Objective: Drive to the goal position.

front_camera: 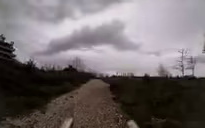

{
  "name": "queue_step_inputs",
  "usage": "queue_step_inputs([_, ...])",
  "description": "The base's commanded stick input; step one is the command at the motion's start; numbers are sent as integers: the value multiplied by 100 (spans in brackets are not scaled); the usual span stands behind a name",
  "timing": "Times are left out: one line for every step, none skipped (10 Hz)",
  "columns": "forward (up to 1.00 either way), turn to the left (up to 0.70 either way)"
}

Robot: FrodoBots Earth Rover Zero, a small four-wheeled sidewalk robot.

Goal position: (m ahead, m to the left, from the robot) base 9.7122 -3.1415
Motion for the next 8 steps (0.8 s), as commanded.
queue_step_inputs([70, 0])
queue_step_inputs([70, 0])
queue_step_inputs([70, 0])
queue_step_inputs([70, 0])
queue_step_inputs([70, 0])
queue_step_inputs([70, 0])
queue_step_inputs([70, 0])
queue_step_inputs([70, 0])
